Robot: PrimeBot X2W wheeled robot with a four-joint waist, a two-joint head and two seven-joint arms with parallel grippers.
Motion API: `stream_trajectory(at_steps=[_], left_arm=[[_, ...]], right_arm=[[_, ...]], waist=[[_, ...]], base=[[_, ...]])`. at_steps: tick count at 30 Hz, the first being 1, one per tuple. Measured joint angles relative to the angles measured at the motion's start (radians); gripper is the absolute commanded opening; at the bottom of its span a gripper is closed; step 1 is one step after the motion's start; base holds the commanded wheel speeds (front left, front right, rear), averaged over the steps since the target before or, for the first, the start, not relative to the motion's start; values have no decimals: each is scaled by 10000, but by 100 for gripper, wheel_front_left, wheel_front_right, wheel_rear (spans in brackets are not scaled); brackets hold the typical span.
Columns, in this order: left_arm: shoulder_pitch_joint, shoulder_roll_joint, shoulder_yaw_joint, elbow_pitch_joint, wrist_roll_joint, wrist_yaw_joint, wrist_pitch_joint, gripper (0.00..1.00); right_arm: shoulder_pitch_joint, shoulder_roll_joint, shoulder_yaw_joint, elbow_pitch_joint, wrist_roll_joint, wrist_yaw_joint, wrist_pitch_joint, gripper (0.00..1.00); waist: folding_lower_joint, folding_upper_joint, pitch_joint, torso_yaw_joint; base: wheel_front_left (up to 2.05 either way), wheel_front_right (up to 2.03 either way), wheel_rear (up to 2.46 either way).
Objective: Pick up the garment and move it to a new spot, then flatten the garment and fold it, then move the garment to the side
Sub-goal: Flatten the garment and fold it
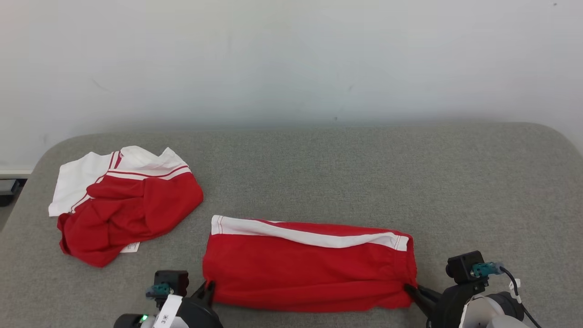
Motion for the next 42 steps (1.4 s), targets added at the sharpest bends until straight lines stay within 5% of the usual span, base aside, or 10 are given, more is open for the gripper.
stream_trajectory(at_steps=[20, 21, 22, 23, 24, 34, 42], left_arm=[[246, 12, -194, -529, 90, 506, -15, 2], [250, 12, -194, -543, 92, 546, -15, 75], [253, 13, -192, -560, 100, 612, -15, 100], [256, 21, -190, -583, 111, 660, -15, 100], [257, 44, -186, -612, 138, 667, -17, 100], [784, 635, 199, -1229, 171, 1043, -92, 100], [1423, 1112, 531, -2410, 182, 1578, -104, 100]], right_arm=[[143, -201, 174, -290, 75, -21, 639, 0], [143, -203, 165, -297, 75, -31, 683, 36], [143, -203, 153, -318, 75, -54, 706, 71], [143, -203, 146, -353, 75, -117, 708, 95], [142, -205, 128, -384, 77, -117, 708, 100], [417, -399, -412, -1233, 617, -171, 589, 100], [987, -865, -1058, -2025, 614, -740, -107, 100]], waist=[[1, 0, 44, 116], [2, 0, 51, 117], [1, 0, 56, 117], [1, 0, 58, 117], [1, 0, 57, 117], [1, 0, -54, 68], [0, 2, -207, 4]], base=[[0, 0, 0], [0, 0, 0], [0, 0, 0], [0, 0, 0], [0, 0, 0], [0, 0, 0], [0, 0, 0]])
